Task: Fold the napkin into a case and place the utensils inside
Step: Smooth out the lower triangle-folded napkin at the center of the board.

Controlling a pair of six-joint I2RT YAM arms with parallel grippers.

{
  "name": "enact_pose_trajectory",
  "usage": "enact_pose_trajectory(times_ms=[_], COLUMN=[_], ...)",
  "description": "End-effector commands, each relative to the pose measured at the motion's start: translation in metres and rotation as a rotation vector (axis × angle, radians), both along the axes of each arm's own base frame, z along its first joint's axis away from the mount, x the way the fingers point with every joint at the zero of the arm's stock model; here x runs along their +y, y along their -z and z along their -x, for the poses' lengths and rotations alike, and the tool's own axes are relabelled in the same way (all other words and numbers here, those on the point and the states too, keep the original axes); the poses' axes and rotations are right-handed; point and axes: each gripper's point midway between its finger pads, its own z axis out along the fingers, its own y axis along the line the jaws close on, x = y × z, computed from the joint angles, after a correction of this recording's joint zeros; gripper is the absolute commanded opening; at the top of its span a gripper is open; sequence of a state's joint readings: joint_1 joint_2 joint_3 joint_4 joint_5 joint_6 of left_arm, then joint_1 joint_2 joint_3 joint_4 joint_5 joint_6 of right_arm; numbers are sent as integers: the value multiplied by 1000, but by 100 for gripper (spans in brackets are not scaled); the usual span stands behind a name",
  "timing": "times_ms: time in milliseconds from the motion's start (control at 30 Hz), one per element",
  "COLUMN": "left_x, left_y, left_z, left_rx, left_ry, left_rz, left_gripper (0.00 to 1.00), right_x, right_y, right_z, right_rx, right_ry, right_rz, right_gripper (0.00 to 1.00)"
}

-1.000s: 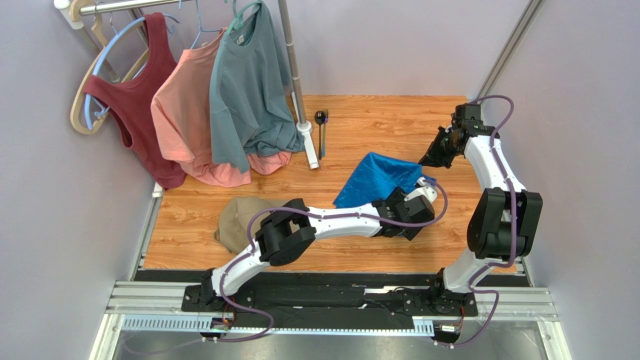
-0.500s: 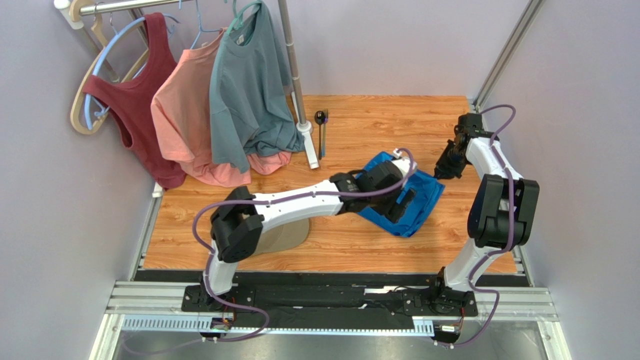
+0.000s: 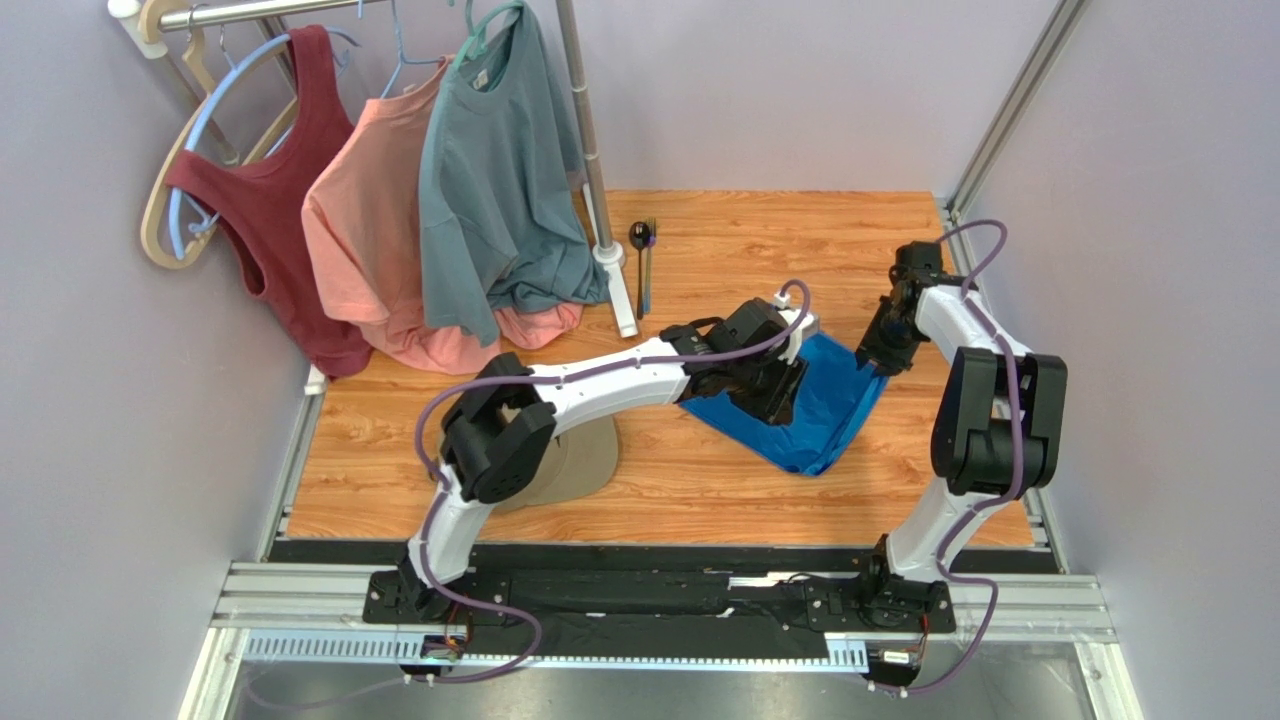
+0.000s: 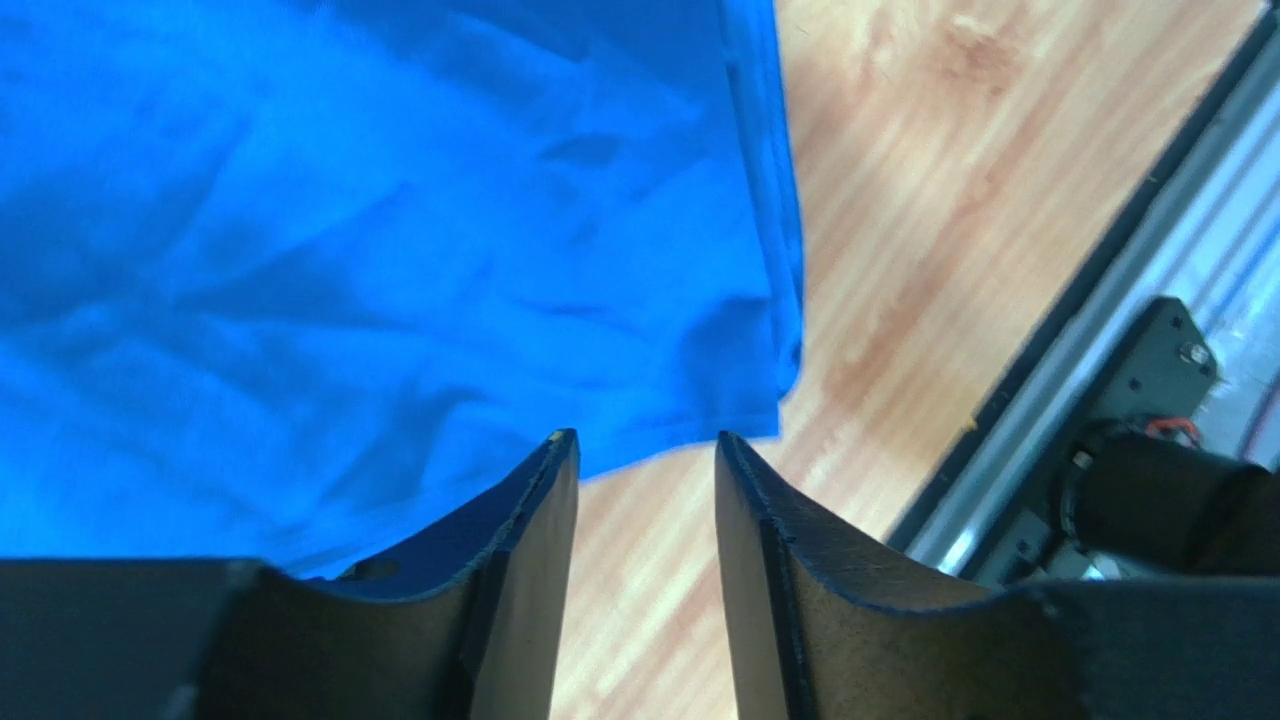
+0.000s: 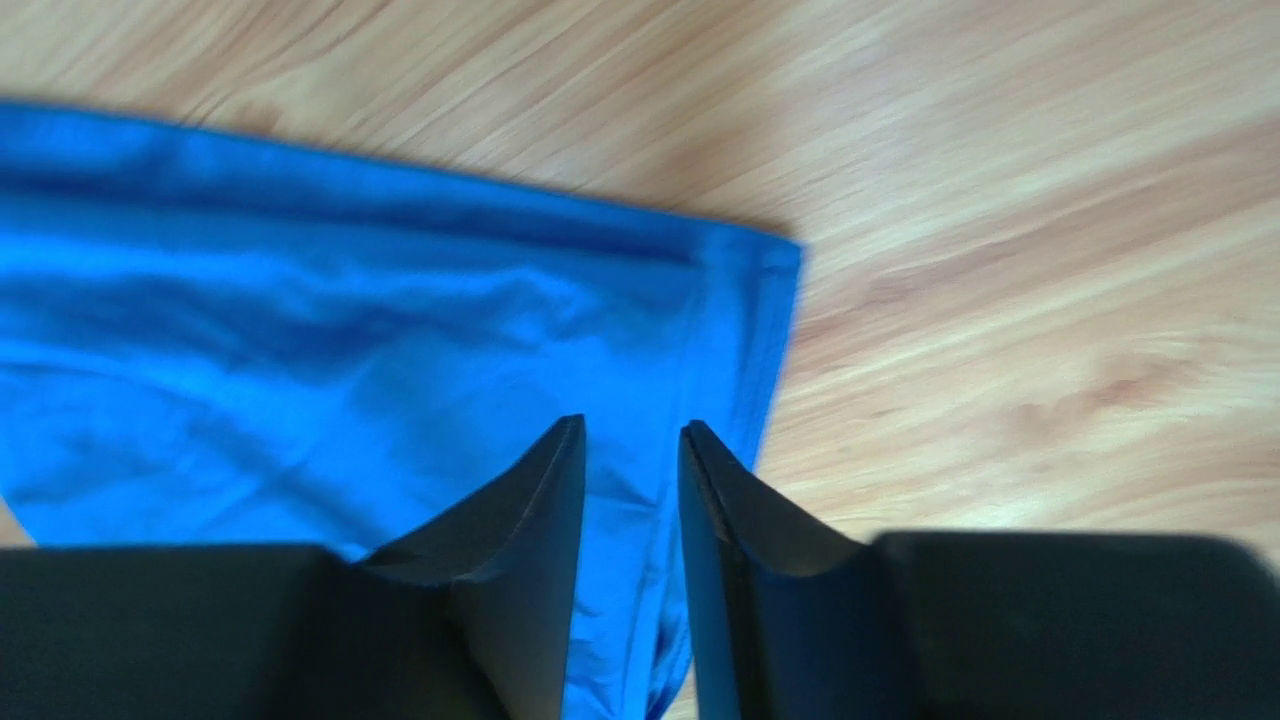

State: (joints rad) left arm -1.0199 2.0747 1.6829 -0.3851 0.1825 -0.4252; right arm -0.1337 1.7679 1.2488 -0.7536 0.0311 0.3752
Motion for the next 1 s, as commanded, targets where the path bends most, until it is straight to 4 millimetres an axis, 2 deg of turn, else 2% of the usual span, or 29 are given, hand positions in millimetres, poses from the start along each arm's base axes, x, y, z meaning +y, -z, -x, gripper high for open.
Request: enact_pose_trajectory(times_ms=[0, 33, 133, 300, 333, 367, 400, 433, 500, 533, 567, 633, 700, 733, 767, 800, 833, 867, 900, 933, 967], left_x=[-13, -13, -11, -1, 1, 3, 5, 4, 4, 2, -1, -13, -20, -17, -12, -8, -2, 13, 22, 31, 50], left_y=[15, 28, 49, 78, 79, 80, 88, 81, 86, 81, 82, 66, 39, 29, 21, -7, -17, -24, -42, -47, -48], left_z=[-13, -14, -13, 6, 9, 13, 21, 25, 41, 46, 60, 68, 72, 68, 61, 55, 49, 32, 22, 13, -9], left_rx=[49, 64, 120, 249, 261, 285, 298, 307, 319, 315, 309, 282, 273, 258, 243, 215, 190, 181, 155, 139, 139], left_ry=[8, 5, -18, -54, -62, -78, -72, -84, -66, -64, -36, -1, 35, 38, 26, 31, 33, -7, -21, -28, -73], left_rz=[-11, -29, -46, -79, -80, -75, -65, -43, -35, -24, -22, 26, 78, 87, 98, 145, 151, 144, 165, 163, 154], left_gripper=[46, 45, 41, 34, 33, 26, 25, 25, 18, 17, 17, 19, 28, 42, 49, 53, 60, 62, 62, 61, 60], right_x=[35, 40, 54, 71, 77, 79, 78, 96, 106, 119, 129, 156, 167, 167, 166, 163, 156, 152, 147, 140, 138], right_y=[-1, 4, 10, 24, 26, 27, 36, 33, 43, 40, 39, 30, 24, 19, 13, 9, 3, -2, -4, -6, -16], right_z=[-10, -12, -14, -16, -18, -19, -19, -22, -21, -24, -24, -25, -27, -29, -33, -32, -35, -36, -34, -33, -33], right_rx=[-73, -73, -74, -52, -58, -53, -29, -31, 0, -9, -16, -59, -83, -93, -110, -106, -118, -126, -117, -113, -127], right_ry=[-63, -73, -94, -139, -161, -173, -178, -240, -285, -333, -366, -460, -492, -495, -505, -502, -491, -476, -455, -430, -404], right_rz=[-106, -127, -160, -165, -169, -174, -171, -175, -189, -216, -247, -359, -409, -409, -397, -381, -332, -308, -287, -245, -235], right_gripper=[23, 21, 17, 17, 17, 17, 17, 17, 17, 17, 18, 18, 18, 19, 20, 21, 23, 26, 28, 31, 33])
